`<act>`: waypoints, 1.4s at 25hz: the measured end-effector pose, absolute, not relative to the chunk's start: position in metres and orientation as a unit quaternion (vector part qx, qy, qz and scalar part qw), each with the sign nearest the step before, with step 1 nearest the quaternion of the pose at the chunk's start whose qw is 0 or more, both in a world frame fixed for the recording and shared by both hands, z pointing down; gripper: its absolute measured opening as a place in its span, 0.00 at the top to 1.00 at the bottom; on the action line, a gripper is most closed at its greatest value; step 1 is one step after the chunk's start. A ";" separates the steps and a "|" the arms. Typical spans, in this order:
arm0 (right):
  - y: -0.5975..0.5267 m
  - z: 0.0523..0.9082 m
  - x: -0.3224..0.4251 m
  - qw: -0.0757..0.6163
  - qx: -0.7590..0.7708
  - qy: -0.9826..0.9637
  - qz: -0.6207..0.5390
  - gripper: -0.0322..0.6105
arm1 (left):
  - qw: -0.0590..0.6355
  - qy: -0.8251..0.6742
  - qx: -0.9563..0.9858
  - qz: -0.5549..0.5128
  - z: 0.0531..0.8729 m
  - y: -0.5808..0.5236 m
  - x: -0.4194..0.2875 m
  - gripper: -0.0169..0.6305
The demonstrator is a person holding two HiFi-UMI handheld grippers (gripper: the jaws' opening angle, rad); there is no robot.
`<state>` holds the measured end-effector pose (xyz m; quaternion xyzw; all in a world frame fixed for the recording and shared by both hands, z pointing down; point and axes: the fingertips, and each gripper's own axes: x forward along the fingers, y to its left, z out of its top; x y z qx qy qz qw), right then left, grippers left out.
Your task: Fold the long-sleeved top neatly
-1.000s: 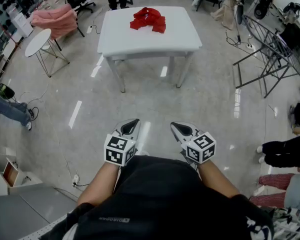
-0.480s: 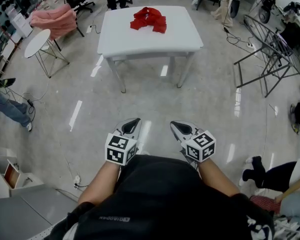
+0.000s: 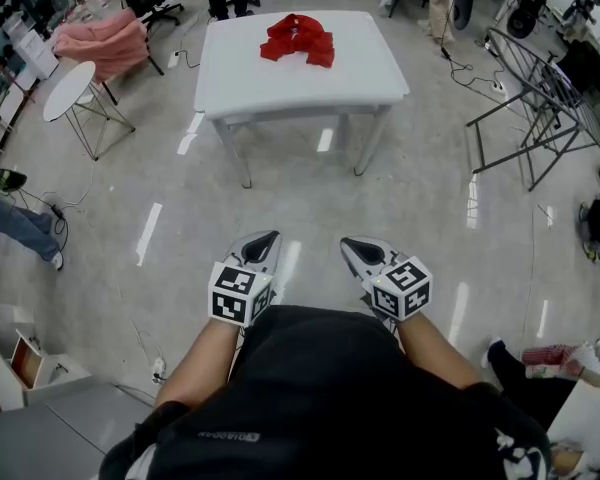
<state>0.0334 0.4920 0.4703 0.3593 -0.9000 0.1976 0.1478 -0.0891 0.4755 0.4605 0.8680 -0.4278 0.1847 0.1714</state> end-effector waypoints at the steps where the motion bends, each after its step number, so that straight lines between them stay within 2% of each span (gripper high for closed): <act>1: 0.491 0.470 0.031 0.148 0.360 -0.900 0.197 0.94 | 0.171 -0.427 0.869 0.184 0.461 0.474 -0.091 0.97; 13: 0.478 0.469 0.009 0.148 0.368 -0.896 0.198 0.94 | 0.175 -0.420 0.871 0.184 0.464 0.460 -0.112 0.97; 25: 0.465 0.478 0.016 0.154 0.371 -0.891 0.211 0.94 | 0.199 -0.409 0.869 0.195 0.484 0.447 -0.103 0.97; 35: 0.394 0.466 0.023 0.139 0.360 -0.901 0.197 0.94 | 0.189 -0.427 0.863 0.193 0.473 0.386 -0.097 0.97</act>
